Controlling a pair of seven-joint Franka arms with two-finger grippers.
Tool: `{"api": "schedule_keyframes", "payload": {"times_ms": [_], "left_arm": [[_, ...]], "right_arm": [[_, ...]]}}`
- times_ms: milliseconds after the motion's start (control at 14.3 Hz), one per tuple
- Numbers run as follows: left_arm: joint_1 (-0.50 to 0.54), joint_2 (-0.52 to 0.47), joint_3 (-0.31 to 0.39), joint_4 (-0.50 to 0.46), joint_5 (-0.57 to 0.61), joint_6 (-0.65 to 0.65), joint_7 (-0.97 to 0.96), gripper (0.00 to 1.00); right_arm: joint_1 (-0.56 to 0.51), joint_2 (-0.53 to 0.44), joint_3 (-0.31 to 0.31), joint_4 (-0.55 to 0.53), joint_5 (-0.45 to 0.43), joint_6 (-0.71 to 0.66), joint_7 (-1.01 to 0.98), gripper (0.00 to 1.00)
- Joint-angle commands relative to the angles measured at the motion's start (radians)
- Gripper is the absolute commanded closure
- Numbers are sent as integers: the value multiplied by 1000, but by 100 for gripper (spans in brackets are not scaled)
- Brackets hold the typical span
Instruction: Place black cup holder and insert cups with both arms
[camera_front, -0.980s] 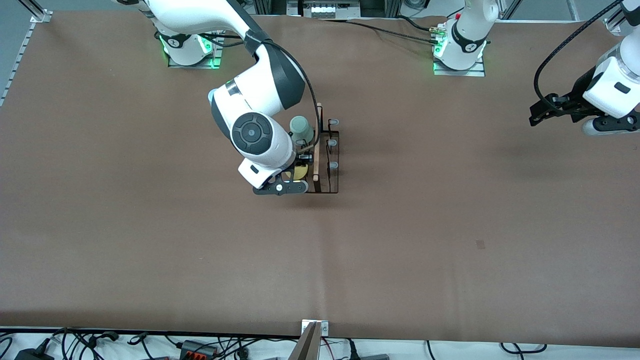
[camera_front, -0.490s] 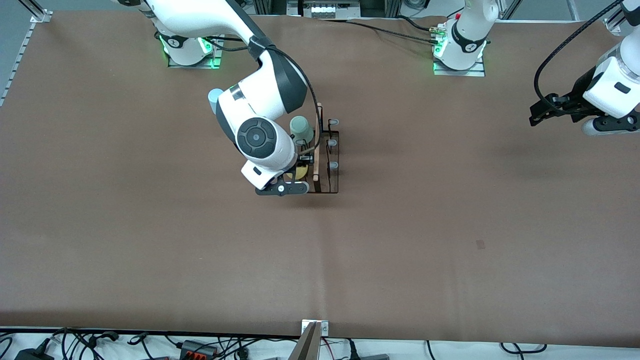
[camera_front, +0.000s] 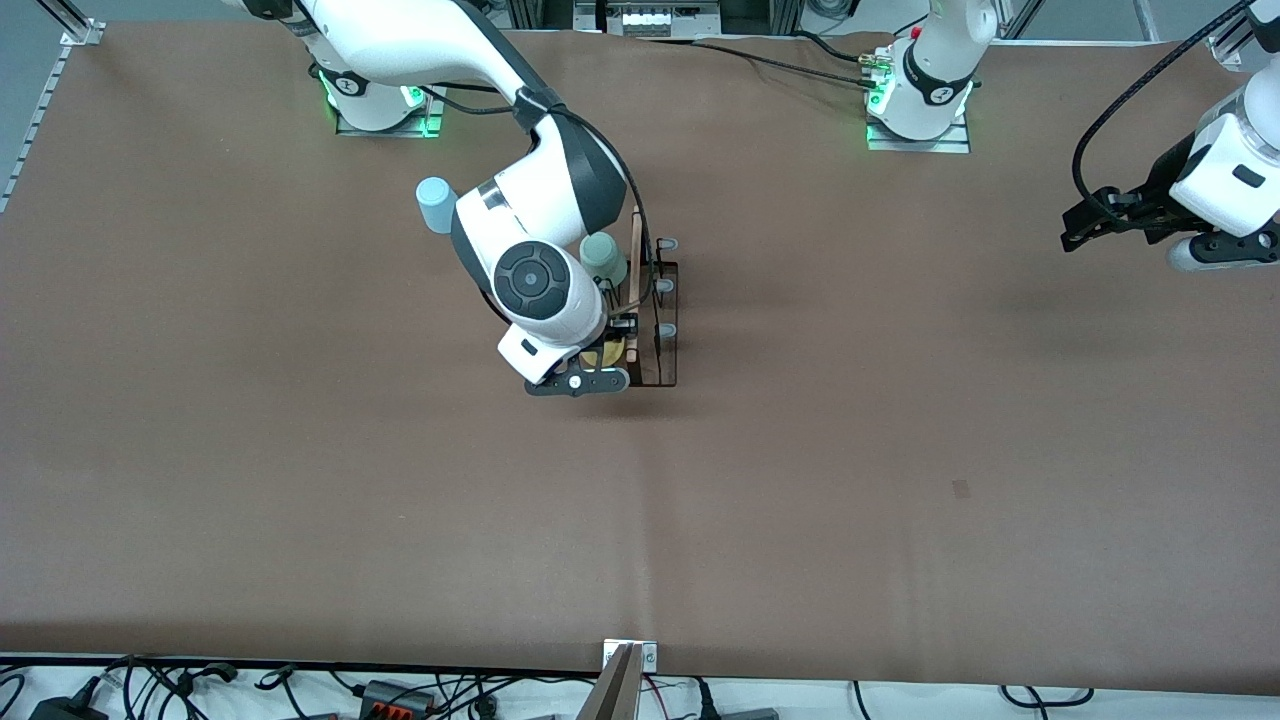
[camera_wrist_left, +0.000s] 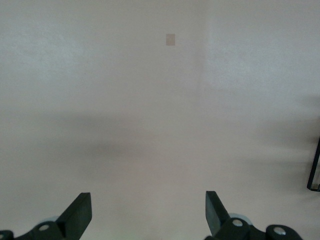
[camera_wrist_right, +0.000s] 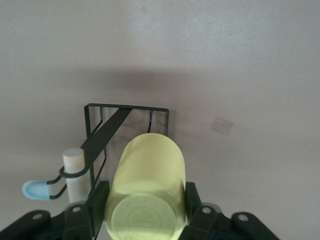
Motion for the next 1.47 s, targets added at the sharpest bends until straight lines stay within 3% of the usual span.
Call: {"api": "schedule_keyframes", "payload": {"times_ms": [0, 70, 140, 210, 420, 630, 770, 1190, 1400], "left_arm": [[9, 0, -4, 15, -24, -26, 1, 0], [7, 0, -4, 17, -24, -29, -2, 0], [7, 0, -4, 21, -22, -31, 0, 0], [9, 0, -4, 21, -22, -31, 0, 0], [9, 2, -4, 21, -22, -31, 1, 0], [9, 2, -4, 21, -24, -29, 1, 0], [9, 2, -4, 21, -24, -31, 1, 0], [9, 3, -4, 23, -24, -29, 3, 0], [9, 3, -4, 23, -24, -29, 3, 0]], "right_arm": [[9, 0, -3, -12, -15, 19, 9, 75], [9, 3, -3, -12, -15, 19, 9, 65], [10, 4, -3, -16, -13, 21, 12, 11], [13, 4, -3, -16, -13, 19, 26, 0], [20, -20, -17, -8, -17, 5, 76, 0], [1, -123, -31, -8, -128, -19, 72, 0], [0, -177, -88, -7, -162, -47, 50, 0], [-7, -267, -259, -7, -158, -133, -97, 0], [-40, -287, -292, -7, -147, -136, -148, 0]]}}
